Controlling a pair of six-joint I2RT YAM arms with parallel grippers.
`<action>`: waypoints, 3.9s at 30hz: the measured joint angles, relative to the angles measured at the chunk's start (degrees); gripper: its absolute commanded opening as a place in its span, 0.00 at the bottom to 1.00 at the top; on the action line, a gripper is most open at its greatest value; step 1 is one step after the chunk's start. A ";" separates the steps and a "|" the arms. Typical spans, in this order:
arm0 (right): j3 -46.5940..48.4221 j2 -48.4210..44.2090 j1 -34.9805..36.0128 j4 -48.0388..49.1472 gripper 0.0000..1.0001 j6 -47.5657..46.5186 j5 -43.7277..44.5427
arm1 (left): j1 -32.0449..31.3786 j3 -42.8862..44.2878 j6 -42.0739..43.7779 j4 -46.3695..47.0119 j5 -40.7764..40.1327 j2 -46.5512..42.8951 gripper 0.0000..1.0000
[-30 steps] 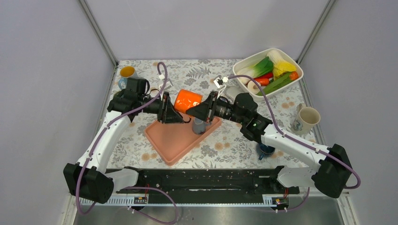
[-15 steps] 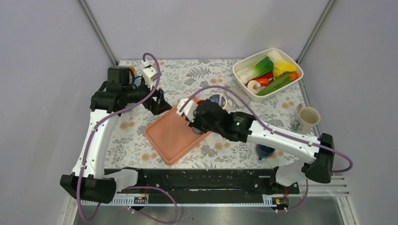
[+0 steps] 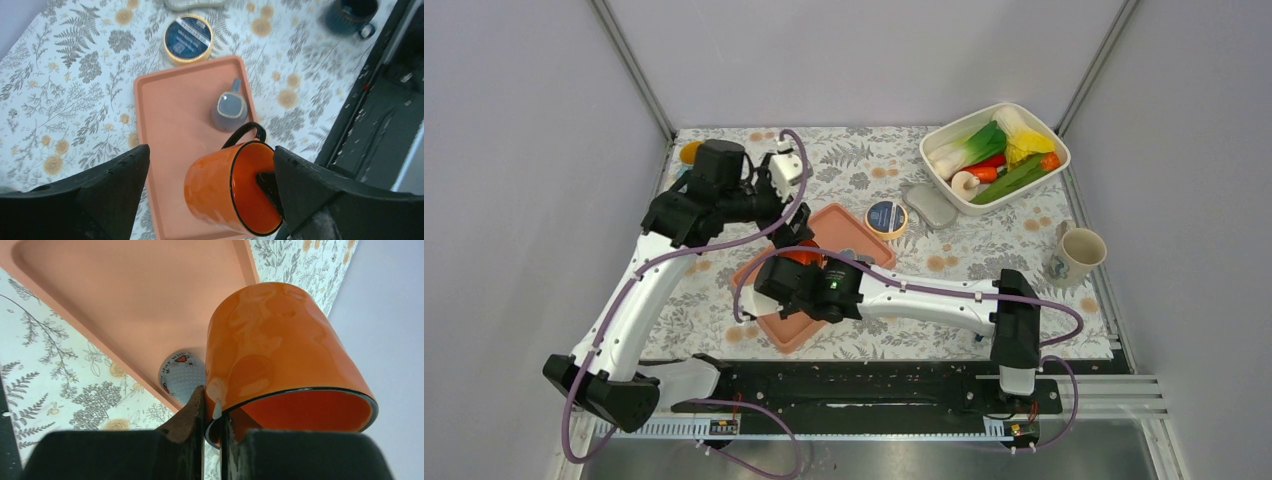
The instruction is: Turn the mug right side up
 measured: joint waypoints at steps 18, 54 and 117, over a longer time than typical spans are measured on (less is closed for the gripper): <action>5.09 3.76 -0.20 -2.43 0.00 -4.15 5.60 | -8.83 -11.87 10.47 3.56 -23.21 4.15 0.00; -5.25 -0.81 0.68 6.27 0.70 -2.27 13.84 | 12.44 -17.53 4.63 13.97 -17.77 16.90 0.00; -42.88 -32.57 -38.25 15.39 0.82 31.47 -36.15 | -5.29 -9.33 15.96 6.95 -2.75 16.79 0.99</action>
